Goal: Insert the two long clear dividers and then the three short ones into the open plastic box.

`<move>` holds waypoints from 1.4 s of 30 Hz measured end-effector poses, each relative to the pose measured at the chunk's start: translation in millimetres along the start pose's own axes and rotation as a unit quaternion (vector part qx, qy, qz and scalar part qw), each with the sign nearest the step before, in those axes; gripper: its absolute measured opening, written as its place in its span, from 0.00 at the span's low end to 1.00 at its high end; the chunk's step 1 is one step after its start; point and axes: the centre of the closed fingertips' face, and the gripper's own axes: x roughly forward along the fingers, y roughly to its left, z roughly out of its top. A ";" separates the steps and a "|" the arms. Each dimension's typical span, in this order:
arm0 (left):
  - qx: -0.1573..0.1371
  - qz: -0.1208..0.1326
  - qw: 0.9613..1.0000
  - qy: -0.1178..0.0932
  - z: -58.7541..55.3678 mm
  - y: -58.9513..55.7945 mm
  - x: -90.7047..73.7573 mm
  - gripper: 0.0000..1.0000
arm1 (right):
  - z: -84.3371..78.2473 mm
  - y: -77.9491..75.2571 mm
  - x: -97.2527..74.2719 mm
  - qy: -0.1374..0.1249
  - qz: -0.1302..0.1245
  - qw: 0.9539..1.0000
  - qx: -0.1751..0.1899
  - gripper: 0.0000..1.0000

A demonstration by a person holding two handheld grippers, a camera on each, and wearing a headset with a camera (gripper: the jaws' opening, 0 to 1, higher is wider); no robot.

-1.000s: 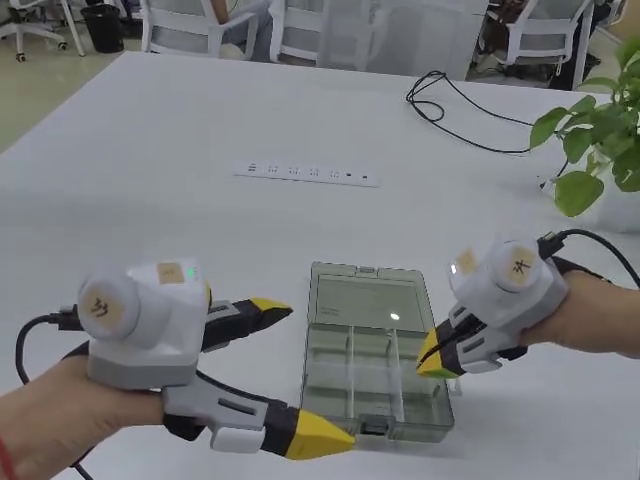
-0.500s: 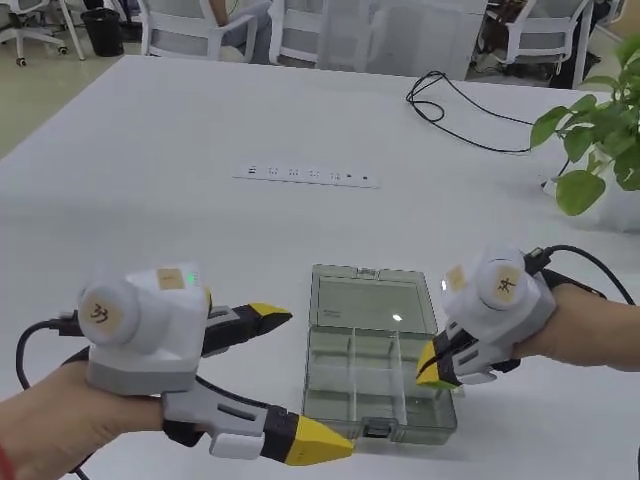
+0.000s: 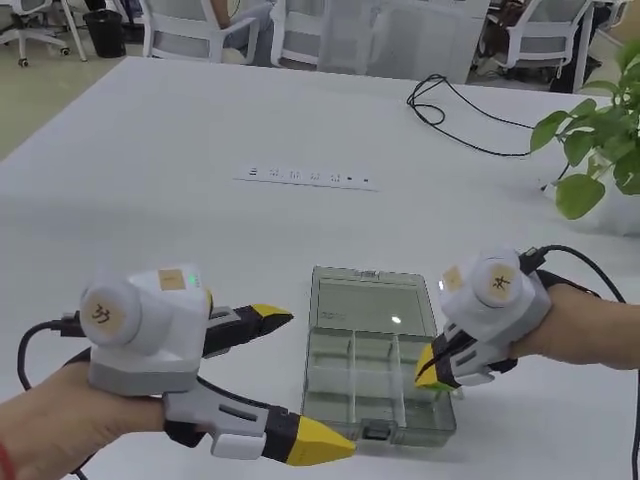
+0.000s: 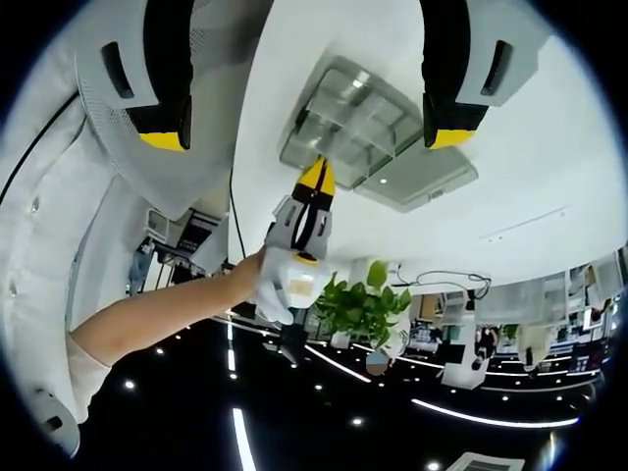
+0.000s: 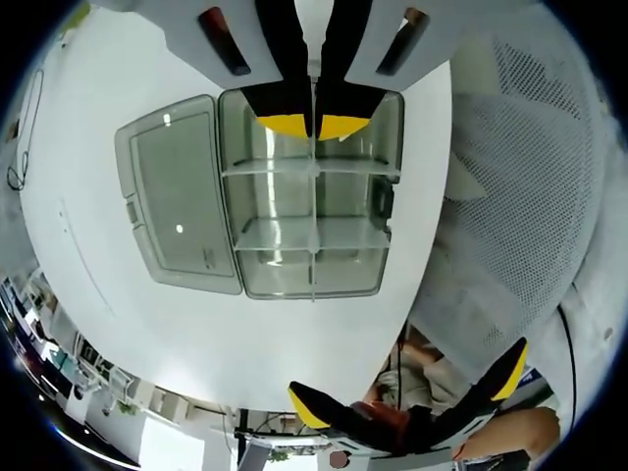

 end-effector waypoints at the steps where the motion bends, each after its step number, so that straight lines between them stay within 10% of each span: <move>1: 0.001 -0.001 1.000 0.000 0.2 -0.3 0.2 1.00 | 0.1 0.5 0.2 0.001 0.000 1.000 0.000 0.03; 29: 0.000 -0.001 1.000 0.005 -3.6 0.1 -0.3 1.00 | -8.3 1.8 3.2 0.025 -0.016 0.999 -0.019 0.04; 42: 0.000 0.000 1.000 0.008 -6.0 -0.1 -2.0 1.00 | -2.9 0.2 -11.9 -0.009 -0.035 0.999 0.011 0.18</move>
